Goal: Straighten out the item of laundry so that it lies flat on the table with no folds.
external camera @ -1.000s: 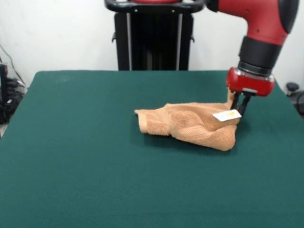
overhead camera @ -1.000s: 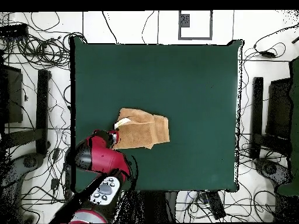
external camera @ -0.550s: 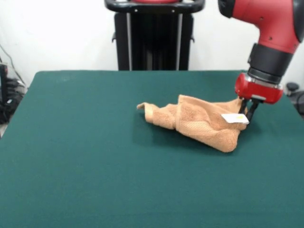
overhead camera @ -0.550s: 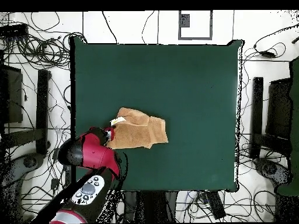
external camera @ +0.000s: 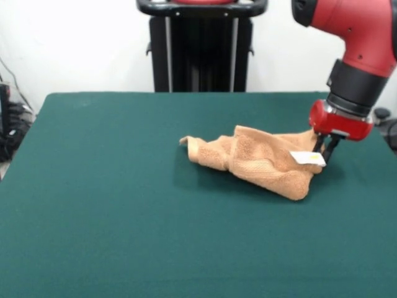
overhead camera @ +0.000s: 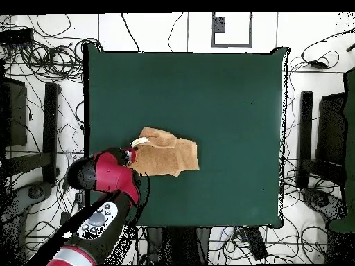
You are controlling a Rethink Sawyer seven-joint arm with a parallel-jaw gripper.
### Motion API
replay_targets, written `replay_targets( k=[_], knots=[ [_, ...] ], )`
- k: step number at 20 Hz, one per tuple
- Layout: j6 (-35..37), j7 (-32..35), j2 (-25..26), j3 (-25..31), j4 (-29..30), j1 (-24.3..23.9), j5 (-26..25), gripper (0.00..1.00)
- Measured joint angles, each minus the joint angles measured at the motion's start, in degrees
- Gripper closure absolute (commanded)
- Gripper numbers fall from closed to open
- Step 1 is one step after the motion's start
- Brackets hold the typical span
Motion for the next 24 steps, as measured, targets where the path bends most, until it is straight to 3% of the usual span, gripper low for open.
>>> replay_targets(
  k=[16,24],
  knots=[
    [10.4,3.2,5.1,-5.9,-11.2,5.0,0.1,1.00],
    [10.4,4.5,4.3,-5.0,-11.7,3.6,0.0,1.00]
  ],
)
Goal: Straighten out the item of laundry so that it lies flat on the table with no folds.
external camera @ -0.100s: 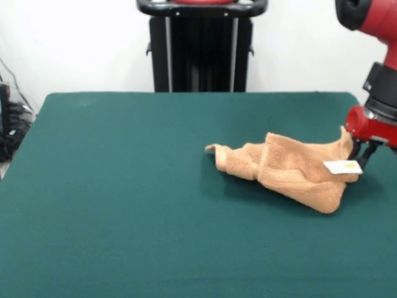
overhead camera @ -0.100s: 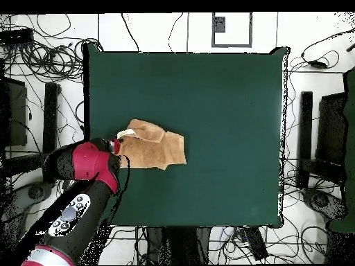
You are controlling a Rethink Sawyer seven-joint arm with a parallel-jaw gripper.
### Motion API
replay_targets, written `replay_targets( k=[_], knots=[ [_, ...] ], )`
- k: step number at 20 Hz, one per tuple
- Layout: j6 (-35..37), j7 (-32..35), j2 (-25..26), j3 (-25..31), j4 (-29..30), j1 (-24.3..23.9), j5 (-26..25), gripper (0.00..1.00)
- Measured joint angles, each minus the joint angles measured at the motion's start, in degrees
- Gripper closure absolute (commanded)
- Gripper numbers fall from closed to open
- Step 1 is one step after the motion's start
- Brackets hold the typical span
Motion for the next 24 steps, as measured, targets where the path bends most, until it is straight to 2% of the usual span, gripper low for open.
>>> replay_targets(
  k=[1,6,14,24],
  knots=[
    [0.0,0.0,-0.3,0.3,0.0,-0.5,0.0,0.00],
    [-3.9,0.0,-3.1,3.3,1.5,-3.7,-0.7,0.00],
    [-11.0,0.0,-9.4,7.2,6.9,-10.3,-6.4,0.00],
    [-11.3,0.0,-11.3,7.4,8.7,-11.5,-10.1,0.00]
  ],
)
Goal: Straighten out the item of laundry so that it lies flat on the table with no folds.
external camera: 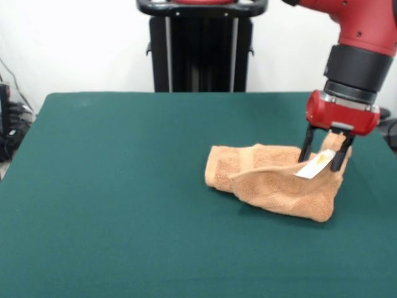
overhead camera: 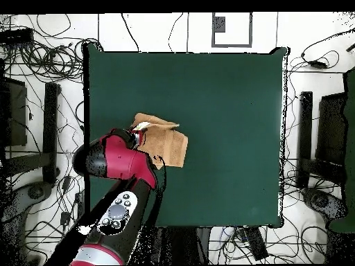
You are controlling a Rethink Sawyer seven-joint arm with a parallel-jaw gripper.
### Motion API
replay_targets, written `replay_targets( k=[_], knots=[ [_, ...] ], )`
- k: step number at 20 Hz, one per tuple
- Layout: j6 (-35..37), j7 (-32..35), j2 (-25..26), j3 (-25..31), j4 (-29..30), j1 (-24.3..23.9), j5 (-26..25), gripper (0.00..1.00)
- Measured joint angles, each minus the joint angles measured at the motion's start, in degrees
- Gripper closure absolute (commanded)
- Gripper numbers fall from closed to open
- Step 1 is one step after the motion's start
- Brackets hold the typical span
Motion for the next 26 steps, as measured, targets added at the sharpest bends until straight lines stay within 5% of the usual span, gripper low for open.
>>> replay_targets(
  k=[14,15,26],
  knots=[
    [0.0,0.0,0.0,0.3,0.0,0.3,-0.2,0.00],
    [0.0,0.0,0.0,0.3,0.0,0.3,-0.2,1.00],
    [-0.5,0.0,-0.3,3.1,0.1,-0.7,-0.2,1.00]
  ],
)
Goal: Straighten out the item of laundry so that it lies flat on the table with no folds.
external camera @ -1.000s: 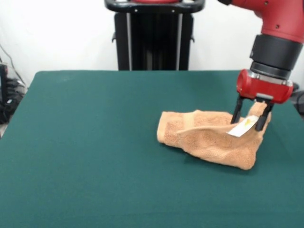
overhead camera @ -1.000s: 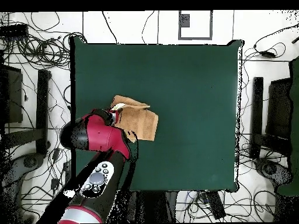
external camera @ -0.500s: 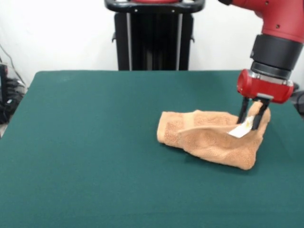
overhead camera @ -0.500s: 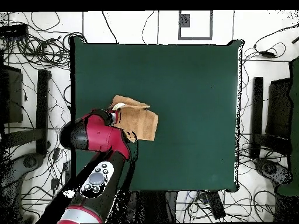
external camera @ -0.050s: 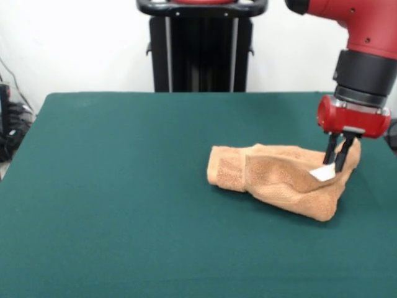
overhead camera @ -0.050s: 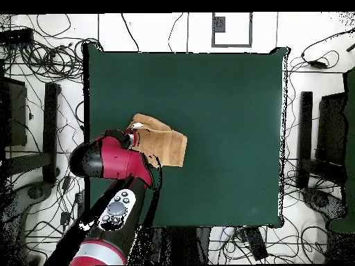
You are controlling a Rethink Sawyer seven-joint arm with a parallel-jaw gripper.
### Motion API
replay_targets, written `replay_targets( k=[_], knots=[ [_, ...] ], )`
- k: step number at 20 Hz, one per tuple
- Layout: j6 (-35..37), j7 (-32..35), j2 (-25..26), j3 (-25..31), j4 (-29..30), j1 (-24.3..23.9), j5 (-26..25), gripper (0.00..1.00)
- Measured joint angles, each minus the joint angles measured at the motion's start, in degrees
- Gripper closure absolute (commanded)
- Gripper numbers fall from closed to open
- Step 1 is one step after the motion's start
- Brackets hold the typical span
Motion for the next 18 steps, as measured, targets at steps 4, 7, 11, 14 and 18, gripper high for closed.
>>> replay_targets(
  k=[4,7,11,14,18],
  knots=[
    [0.0,0.0,0.0,0.2,0.0,-0.3,0.0,1.00],
    [0.0,0.0,0.1,-0.3,0.0,0.3,0.0,1.00],
    [0.0,0.0,0.9,-1.9,-0.5,2.4,0.0,1.00],
    [0.2,0.0,1.4,-3.0,-1.3,4.6,0.2,1.00],
    [1.8,0.1,2.3,-4.5,-2.9,7.5,1.5,1.00]
  ],
)
